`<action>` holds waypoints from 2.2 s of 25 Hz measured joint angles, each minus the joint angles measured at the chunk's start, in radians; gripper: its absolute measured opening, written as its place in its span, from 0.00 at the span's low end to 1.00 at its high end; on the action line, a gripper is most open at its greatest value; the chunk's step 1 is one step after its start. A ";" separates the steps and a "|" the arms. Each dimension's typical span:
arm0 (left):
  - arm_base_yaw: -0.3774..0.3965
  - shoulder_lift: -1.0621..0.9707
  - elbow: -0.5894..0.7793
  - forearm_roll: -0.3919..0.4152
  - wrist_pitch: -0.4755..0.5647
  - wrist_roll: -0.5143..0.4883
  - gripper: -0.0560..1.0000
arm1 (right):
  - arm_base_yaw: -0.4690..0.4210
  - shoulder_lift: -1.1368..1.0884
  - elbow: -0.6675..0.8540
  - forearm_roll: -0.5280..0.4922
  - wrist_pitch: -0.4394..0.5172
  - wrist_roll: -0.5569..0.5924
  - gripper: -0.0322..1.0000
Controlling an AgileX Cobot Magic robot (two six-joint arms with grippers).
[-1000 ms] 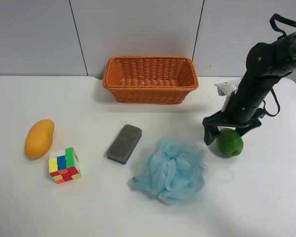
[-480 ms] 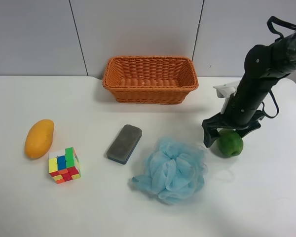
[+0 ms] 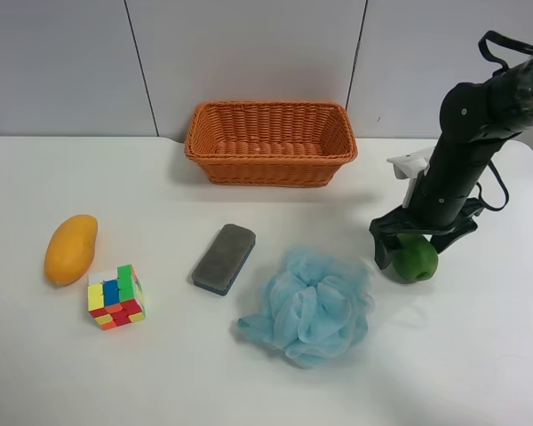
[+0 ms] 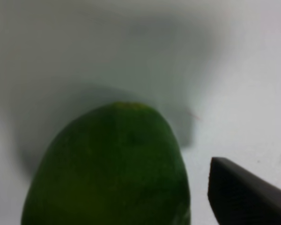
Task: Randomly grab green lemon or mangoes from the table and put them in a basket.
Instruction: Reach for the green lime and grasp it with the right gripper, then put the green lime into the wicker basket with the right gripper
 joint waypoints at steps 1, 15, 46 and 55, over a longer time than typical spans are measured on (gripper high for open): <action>0.000 0.000 0.000 0.000 0.000 0.000 0.99 | 0.000 0.000 0.000 0.000 0.000 0.000 0.91; 0.000 0.000 0.000 0.000 0.000 0.000 0.99 | 0.000 0.000 0.000 -0.003 0.001 0.017 0.65; 0.000 0.000 0.000 0.000 0.000 0.000 0.99 | 0.035 -0.256 0.000 0.210 -0.743 -0.011 0.65; 0.000 0.000 0.000 0.000 0.000 0.000 0.99 | 0.101 0.048 -0.223 0.187 -0.835 -0.012 0.65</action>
